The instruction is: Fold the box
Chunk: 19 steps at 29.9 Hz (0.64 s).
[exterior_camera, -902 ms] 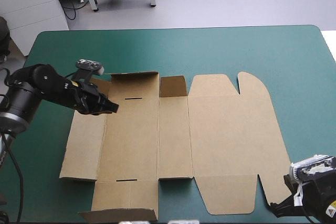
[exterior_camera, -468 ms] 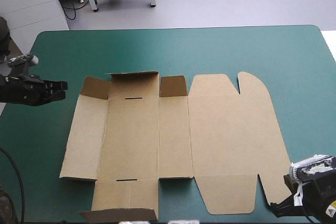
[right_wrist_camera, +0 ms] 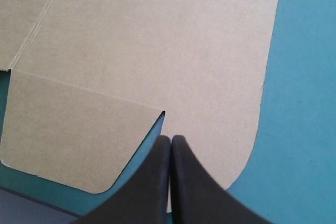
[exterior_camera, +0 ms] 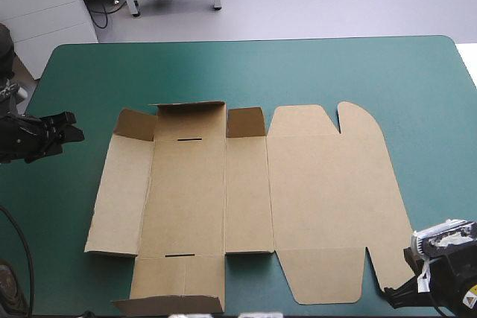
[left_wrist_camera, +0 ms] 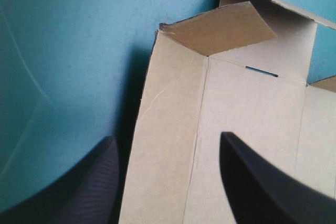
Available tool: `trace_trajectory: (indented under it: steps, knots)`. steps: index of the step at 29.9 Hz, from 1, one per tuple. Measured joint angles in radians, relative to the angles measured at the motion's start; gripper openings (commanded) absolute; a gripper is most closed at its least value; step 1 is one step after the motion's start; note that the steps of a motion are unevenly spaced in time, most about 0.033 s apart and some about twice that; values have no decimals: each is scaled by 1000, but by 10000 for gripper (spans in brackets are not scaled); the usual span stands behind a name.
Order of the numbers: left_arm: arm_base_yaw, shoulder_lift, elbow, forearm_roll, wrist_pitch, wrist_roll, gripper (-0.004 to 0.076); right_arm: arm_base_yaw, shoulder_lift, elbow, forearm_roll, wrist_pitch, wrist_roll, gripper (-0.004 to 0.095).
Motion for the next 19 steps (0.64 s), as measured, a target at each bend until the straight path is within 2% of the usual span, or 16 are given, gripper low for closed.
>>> trace_trajectory:
  steps: [8, 19]
  knots:
    - [0, 0, 107, 39, -1, -7, 515, 0, 0, 0, -3, 0, 0, -23]
    - [0, 0, 324, 41, -13, 103, 515, 0, 0, 0, -6, 0, 0, -23]
